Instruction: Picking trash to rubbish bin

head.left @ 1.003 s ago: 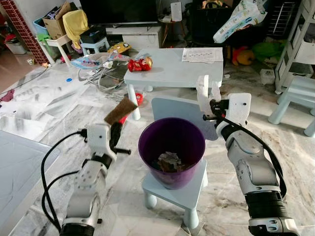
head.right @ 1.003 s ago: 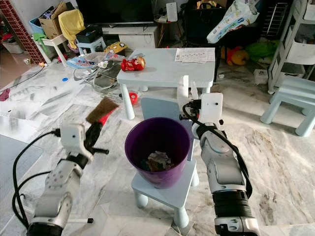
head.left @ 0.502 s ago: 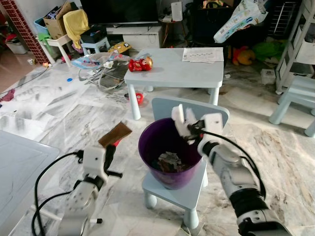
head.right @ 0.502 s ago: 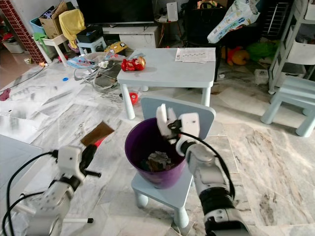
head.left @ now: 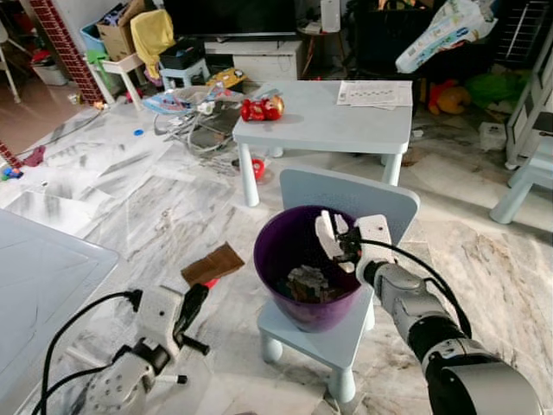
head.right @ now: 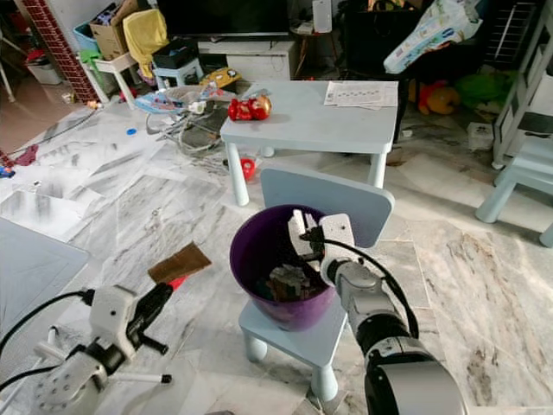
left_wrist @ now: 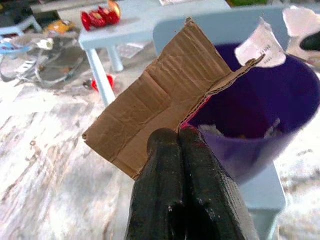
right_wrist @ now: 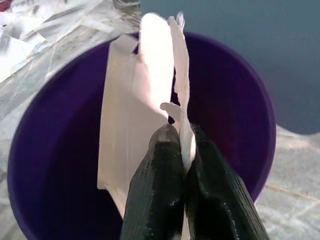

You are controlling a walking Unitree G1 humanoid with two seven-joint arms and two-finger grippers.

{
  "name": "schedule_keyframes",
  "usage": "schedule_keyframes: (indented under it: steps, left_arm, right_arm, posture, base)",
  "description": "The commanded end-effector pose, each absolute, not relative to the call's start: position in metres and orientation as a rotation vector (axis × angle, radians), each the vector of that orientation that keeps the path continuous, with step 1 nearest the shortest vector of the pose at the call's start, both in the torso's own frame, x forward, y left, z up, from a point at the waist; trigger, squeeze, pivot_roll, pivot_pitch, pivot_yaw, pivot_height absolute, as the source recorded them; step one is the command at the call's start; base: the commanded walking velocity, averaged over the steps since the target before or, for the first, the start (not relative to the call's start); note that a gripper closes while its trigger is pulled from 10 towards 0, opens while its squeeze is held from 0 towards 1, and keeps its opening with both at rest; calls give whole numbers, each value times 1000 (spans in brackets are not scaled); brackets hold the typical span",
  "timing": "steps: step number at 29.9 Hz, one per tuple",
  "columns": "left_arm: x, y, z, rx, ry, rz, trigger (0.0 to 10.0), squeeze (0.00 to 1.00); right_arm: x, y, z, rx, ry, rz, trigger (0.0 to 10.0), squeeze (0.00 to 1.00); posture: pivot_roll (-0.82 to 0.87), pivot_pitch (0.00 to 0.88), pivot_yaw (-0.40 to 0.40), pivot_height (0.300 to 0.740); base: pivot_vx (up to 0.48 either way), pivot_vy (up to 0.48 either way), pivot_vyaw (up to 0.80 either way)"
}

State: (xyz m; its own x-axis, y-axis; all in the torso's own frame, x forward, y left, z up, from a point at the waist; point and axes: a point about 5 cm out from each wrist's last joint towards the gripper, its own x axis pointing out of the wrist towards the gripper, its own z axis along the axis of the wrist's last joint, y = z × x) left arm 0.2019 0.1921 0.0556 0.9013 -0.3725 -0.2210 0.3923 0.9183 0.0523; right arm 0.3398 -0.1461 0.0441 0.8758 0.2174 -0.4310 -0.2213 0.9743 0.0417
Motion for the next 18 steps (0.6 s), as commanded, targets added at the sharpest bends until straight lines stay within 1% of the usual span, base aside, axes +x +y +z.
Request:
schedule_keyframes:
  steps: [1, 13, 15, 18]
  left_arm:
    - [201, 197, 59, 103, 217, -403, 0, 0]
    - [203, 194, 65, 100, 227, -424, 0, 0]
    - [205, 193, 65, 97, 223, -412, 0, 0]
    - [215, 190, 70, 86, 192, -401, 0, 0]
  right_arm:
    - [344, -142, 49, -17, 423, 216, 10000, 1000]
    - [345, -148, 52, 17, 365, 169, 10000, 1000]
    - [348, -148, 56, 32, 345, 154, 10000, 1000]
    - [353, -143, 67, -5, 283, 180, 10000, 1000]
  posture:
    - [168, 106, 142, 740]
    - [164, 111, 152, 740]
    - [153, 107, 149, 740]
    - [135, 103, 144, 740]
  base:
    - [0, 0, 0]
    - [0, 0, 0]
    - [0, 0, 0]
    - [0, 0, 0]
